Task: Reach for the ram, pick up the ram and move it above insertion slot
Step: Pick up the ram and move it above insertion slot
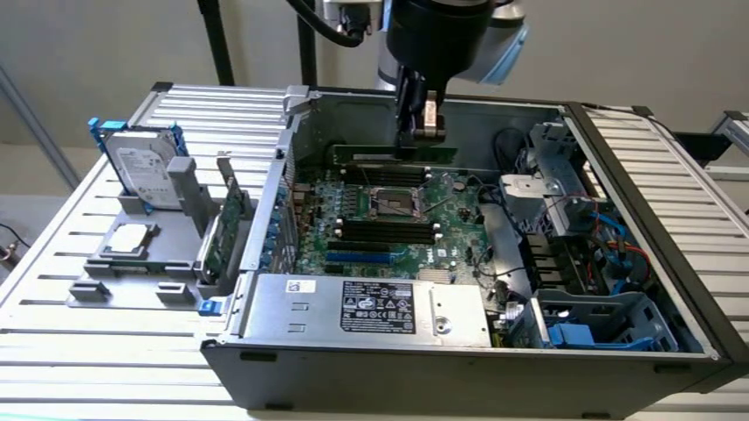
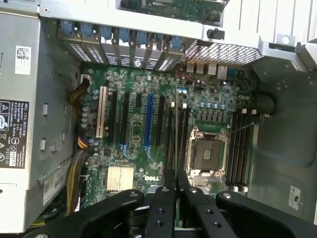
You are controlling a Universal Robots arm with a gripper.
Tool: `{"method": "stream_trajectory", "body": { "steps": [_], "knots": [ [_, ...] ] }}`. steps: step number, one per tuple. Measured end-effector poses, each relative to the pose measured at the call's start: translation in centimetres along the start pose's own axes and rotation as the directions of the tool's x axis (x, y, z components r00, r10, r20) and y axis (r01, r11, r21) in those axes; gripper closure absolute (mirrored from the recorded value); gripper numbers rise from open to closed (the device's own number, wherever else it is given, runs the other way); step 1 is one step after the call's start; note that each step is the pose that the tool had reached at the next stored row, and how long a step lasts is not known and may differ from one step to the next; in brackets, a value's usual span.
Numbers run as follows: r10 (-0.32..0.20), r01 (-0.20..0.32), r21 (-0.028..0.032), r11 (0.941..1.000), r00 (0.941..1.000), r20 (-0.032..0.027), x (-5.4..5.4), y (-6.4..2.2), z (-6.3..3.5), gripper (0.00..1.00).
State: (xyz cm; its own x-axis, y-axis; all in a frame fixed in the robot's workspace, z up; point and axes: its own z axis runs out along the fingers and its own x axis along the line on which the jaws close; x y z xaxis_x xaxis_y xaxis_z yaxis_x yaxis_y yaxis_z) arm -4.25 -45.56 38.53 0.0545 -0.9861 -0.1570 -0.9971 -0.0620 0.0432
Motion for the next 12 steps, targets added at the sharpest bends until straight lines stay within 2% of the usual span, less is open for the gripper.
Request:
{"method": "stream_trajectory", "body": {
  "steps": [12],
  "knots": [
    [0.066,-0.066,0.0104,0.9978,0.9978,0.0021,-0.67,-0.30,0.42,0.87]
  ]
}}
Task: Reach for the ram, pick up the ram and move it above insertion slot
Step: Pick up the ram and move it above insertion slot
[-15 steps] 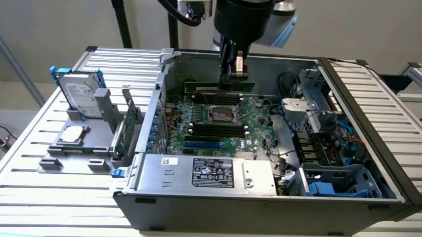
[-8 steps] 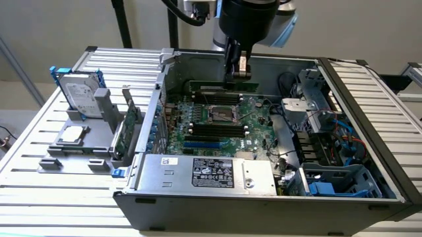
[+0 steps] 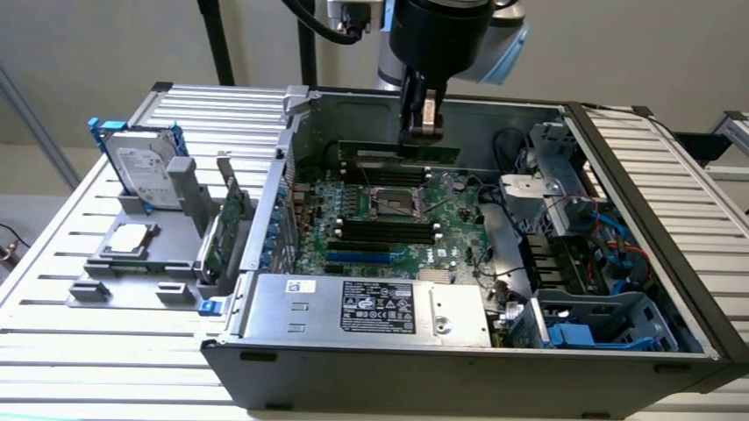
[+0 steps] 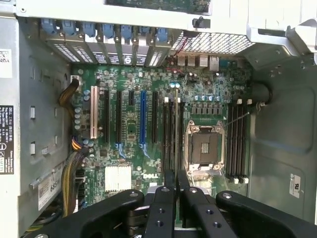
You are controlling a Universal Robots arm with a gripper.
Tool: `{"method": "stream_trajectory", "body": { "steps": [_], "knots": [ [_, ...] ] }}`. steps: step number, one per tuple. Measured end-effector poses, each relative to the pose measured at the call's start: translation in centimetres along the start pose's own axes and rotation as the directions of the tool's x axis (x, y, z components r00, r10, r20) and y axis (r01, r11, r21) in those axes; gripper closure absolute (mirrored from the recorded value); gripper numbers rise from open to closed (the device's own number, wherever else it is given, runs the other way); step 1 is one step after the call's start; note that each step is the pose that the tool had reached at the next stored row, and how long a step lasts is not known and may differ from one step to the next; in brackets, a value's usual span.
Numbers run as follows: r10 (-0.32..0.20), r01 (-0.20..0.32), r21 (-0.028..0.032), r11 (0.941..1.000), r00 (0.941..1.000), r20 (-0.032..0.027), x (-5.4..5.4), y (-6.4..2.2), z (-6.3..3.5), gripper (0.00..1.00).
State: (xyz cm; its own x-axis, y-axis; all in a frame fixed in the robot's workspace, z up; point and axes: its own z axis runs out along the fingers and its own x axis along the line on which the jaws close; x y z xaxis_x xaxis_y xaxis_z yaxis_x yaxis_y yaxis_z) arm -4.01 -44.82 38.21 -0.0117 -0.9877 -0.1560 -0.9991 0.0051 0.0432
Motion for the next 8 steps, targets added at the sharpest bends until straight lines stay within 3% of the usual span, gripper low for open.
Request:
{"method": "stream_trajectory", "body": {
  "steps": [8],
  "knots": [
    [0.002,-0.002,0.0004,1.0000,1.0000,-0.0007,-0.12,0.00,0.02,0.87]
  ]
}}
